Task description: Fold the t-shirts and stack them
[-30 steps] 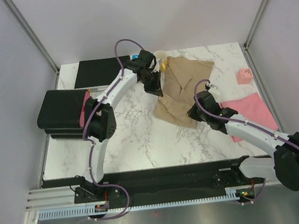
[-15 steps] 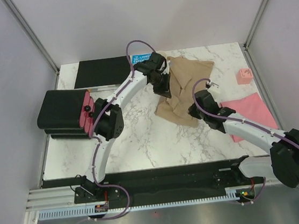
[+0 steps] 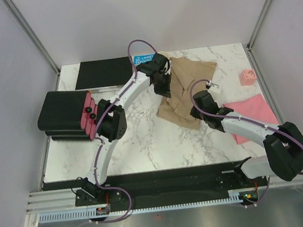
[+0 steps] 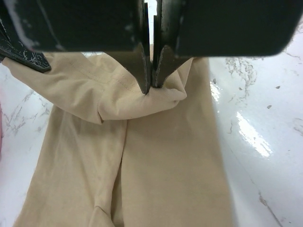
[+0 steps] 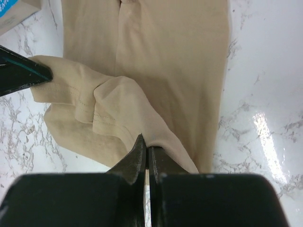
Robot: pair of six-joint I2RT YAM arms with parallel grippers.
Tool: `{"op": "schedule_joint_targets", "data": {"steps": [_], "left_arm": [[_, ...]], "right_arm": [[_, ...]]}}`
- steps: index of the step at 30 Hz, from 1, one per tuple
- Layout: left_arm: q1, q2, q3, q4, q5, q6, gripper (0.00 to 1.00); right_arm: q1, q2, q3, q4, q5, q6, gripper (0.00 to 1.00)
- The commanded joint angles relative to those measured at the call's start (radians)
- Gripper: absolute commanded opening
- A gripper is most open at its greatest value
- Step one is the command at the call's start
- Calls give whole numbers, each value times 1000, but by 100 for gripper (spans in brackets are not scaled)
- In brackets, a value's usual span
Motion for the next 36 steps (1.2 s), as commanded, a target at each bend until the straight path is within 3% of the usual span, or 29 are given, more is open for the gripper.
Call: {"op": "schedule_joint_targets", "data": {"steps": [1,12,16,21,28,36], "left_arm": [[13,-3,74,28,-50,-25,2],[16,79,117,61,10,-32,2],[16,100,117,67,18,-31,2],[16,105,126,83,-4,-35,4],[16,103,140,115,-5,-46,18],[22,100,152,150,-11,-61,22]], "right_arm": [[-27,9,28,72,30,-37,0],[-63,113,55,115,-22,-37,4],[-65,140,57,129,-36,-31,22],[-76,158,51,150,-37,-5,34],[-105,152,35,167,-36,32,38],[-160,160,28,204,-68,66,39]]}}
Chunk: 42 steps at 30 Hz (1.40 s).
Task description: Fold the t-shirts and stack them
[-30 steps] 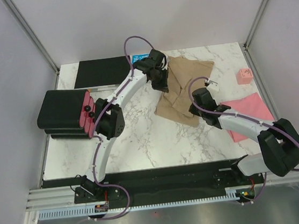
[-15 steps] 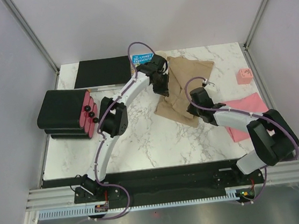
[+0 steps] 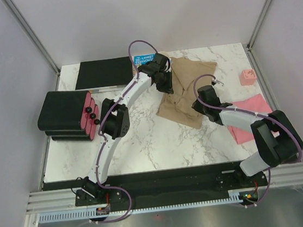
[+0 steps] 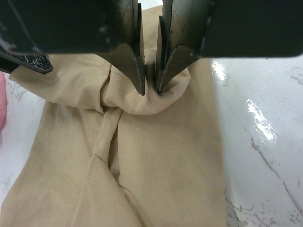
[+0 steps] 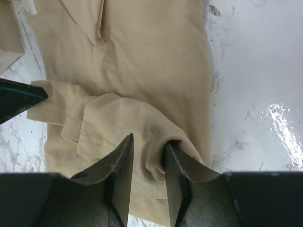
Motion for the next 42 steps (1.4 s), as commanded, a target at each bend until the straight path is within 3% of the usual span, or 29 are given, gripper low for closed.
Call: {"op": "schedule_joint_targets", "data": {"steps": [1,20,24,32,37,42], "left_arm": [[7,-10,61,58,-5,-34,23],[33,-41,44,81,-5,-40,28],[33,-130,-103,83,-30,-26,28],[36,-249,-248,83,-59,25,27],[35,-314,-313,84,-18,32,27],[26,-383,-431,92,53,80,26]], "right_arm": [[-29,12,12,66,-17,37,38],[-129,147,184,161,-182,44,44],[-135,143,211,54,-160,29,45],[-135,54,251,-226,-77,-5,48],[-134,71,326,-391,-67,-43,52],[-134,36,345,-445,-94,-83,51]]}}
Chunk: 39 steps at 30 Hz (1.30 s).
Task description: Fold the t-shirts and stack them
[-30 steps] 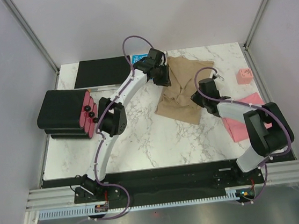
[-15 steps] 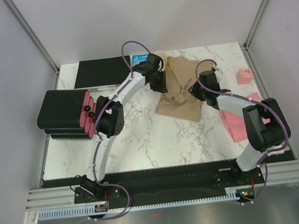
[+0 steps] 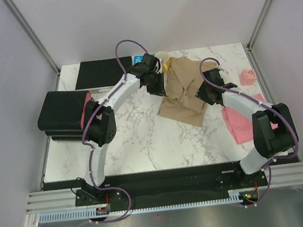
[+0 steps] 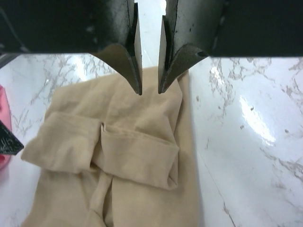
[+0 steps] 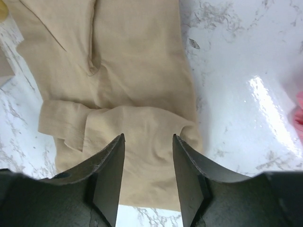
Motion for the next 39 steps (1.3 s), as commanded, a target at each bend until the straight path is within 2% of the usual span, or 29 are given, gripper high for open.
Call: {"op": "schedule_joint_targets", "data": {"steps": [1,3,9,19,27,30,31,34,39], "left_arm": [[-6,-107,-96,34,75,83,26],[-15,-133,-161,43,95,91,24],[-44,-147,-270,86,107,101,13],[-88,-86,-235,96,92,121,12],[-91,-3,-222,103,44,114,8],[-91,34,-221,108,12,112,2],[-93,41,-224,106,12,114,2],[-102,32,-264,106,6,114,2],[-137,-91,-457,123,-28,97,2]], "right_arm": [[-1,-69,30,-85,-18,-55,50],[14,-85,20,-82,-75,-81,43],[89,-82,-50,-106,-92,-103,42],[152,-42,-130,-108,-53,-97,41],[177,81,-112,-100,-45,-126,39],[197,121,-98,-105,-43,-137,31],[204,126,-96,-109,-43,-135,19],[220,121,-95,-137,-39,-137,3],[255,64,-127,-238,-37,-132,0]]}}
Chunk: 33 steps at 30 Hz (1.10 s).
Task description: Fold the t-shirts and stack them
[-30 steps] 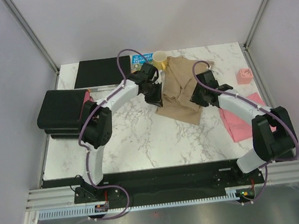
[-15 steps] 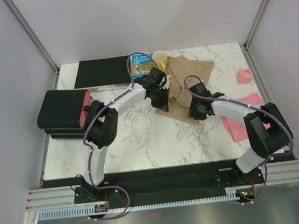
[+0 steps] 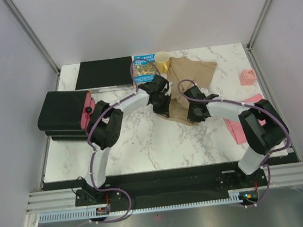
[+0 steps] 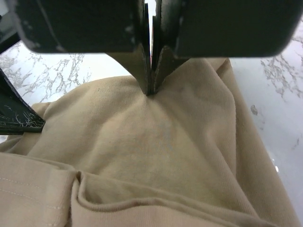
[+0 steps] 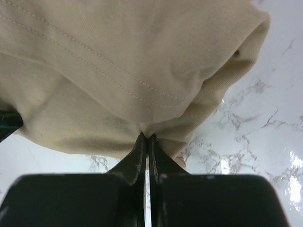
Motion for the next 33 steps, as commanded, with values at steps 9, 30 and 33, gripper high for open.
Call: {"op": "schedule_joint_targets", "data": {"steps": [9,30,33], "left_arm": [[-143,-291,-473,-12,-58,27,2],[-243,-756,-641,-104,-173,-105,28],[-195,-776,-648,-69,-178,-90,38]], "right_arm": [[197,-240,-184,-284,-44,110,0],[385,-766,-100,-615,0,319,39],[385,-813,-90,-643,58,316,46]]}}
